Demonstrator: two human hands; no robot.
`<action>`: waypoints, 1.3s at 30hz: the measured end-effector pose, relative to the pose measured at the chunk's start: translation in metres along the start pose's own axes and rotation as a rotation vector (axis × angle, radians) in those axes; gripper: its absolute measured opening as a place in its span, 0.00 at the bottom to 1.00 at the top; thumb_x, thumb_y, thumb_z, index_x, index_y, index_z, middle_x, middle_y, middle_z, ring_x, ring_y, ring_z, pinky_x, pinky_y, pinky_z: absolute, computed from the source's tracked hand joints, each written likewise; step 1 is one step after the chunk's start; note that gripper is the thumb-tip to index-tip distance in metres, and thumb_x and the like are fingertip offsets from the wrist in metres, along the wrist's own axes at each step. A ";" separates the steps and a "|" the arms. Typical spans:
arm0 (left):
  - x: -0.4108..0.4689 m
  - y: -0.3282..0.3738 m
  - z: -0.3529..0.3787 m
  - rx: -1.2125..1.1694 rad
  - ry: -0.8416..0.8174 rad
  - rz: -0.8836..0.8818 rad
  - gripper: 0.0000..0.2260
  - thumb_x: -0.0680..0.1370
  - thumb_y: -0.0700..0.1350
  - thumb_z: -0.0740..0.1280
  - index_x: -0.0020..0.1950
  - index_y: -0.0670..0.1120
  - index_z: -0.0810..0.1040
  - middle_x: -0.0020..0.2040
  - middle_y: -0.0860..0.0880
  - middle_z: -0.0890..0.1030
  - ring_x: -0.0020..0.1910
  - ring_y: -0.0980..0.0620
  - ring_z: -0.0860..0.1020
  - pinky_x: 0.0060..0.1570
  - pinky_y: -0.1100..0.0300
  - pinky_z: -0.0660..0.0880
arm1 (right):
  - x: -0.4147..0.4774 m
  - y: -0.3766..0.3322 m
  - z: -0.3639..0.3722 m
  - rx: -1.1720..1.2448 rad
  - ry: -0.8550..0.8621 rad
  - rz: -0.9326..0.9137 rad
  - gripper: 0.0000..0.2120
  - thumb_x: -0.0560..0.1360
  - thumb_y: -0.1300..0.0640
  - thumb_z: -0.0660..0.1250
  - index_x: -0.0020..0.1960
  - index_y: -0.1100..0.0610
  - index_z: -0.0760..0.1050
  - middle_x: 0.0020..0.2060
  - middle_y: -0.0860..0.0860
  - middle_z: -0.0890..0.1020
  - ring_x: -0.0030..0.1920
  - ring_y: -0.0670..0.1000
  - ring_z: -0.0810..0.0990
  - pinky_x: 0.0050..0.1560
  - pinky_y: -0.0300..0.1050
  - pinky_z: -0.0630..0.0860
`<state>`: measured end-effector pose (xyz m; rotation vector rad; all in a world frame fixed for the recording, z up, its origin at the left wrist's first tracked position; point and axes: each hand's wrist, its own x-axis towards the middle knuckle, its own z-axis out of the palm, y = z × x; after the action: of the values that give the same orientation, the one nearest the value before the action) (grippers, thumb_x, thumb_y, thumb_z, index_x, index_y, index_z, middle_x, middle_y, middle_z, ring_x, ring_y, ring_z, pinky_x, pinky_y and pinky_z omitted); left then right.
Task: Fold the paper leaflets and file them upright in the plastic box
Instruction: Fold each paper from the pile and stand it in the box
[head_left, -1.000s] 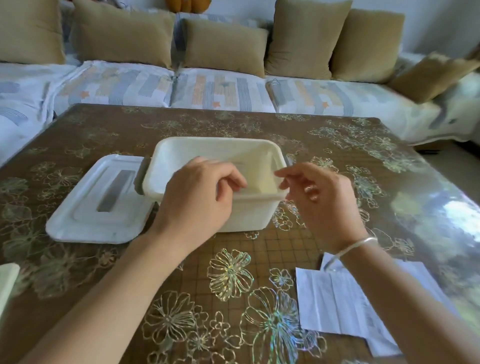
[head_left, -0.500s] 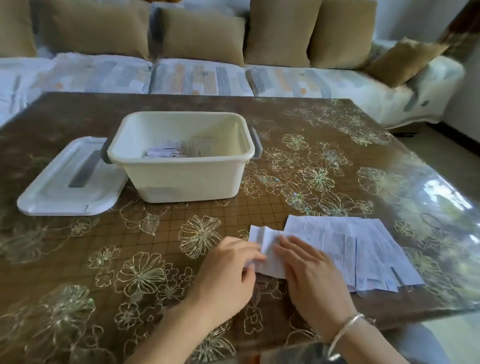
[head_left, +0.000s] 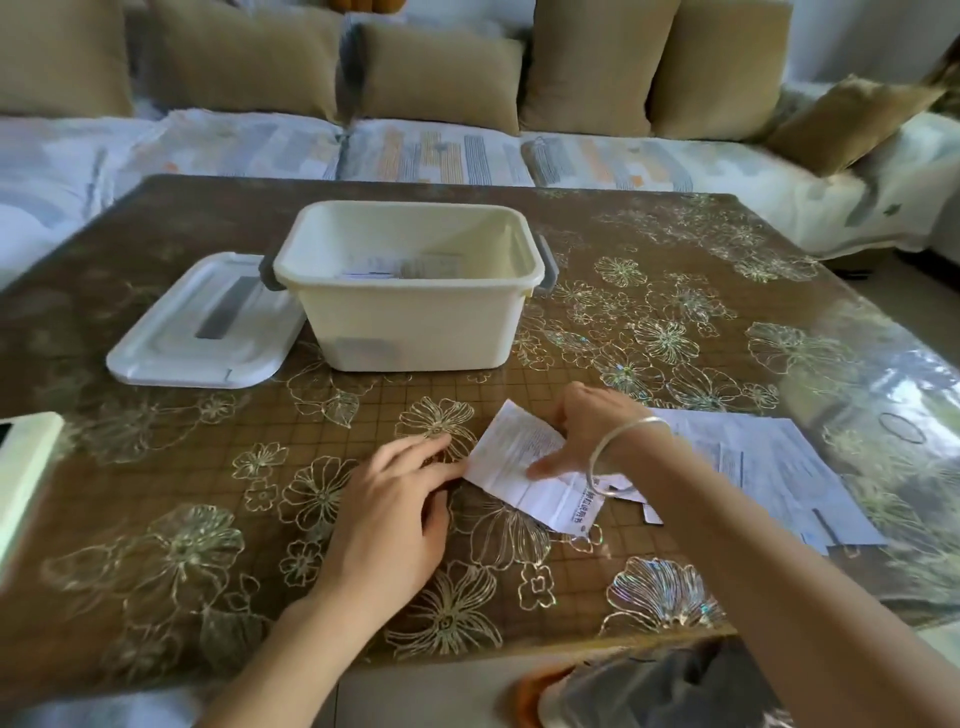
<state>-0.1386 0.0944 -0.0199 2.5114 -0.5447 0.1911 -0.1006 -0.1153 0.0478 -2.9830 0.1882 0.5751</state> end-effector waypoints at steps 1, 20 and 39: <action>-0.001 -0.002 0.002 -0.012 0.015 0.010 0.17 0.77 0.39 0.65 0.63 0.55 0.79 0.69 0.59 0.73 0.69 0.57 0.65 0.69 0.60 0.58 | 0.002 0.000 -0.003 -0.013 -0.019 -0.014 0.34 0.60 0.34 0.75 0.55 0.56 0.74 0.48 0.49 0.79 0.50 0.52 0.77 0.54 0.48 0.76; -0.002 0.015 -0.035 -0.686 0.145 -0.261 0.13 0.74 0.50 0.71 0.57 0.54 0.77 0.49 0.60 0.83 0.27 0.56 0.75 0.29 0.63 0.76 | -0.041 -0.014 0.015 1.121 0.227 -0.269 0.05 0.71 0.58 0.72 0.39 0.59 0.80 0.31 0.51 0.83 0.30 0.45 0.79 0.34 0.36 0.78; -0.033 -0.012 -0.009 -0.051 0.269 -0.100 0.12 0.69 0.59 0.65 0.32 0.53 0.74 0.44 0.62 0.77 0.47 0.56 0.70 0.46 0.61 0.62 | -0.051 -0.025 0.094 0.357 0.715 -0.208 0.19 0.69 0.33 0.62 0.31 0.46 0.67 0.30 0.42 0.70 0.35 0.44 0.68 0.27 0.36 0.60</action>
<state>-0.1636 0.1196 -0.0268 2.4052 -0.3108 0.4634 -0.1788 -0.0745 -0.0181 -2.6661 0.0202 -0.5081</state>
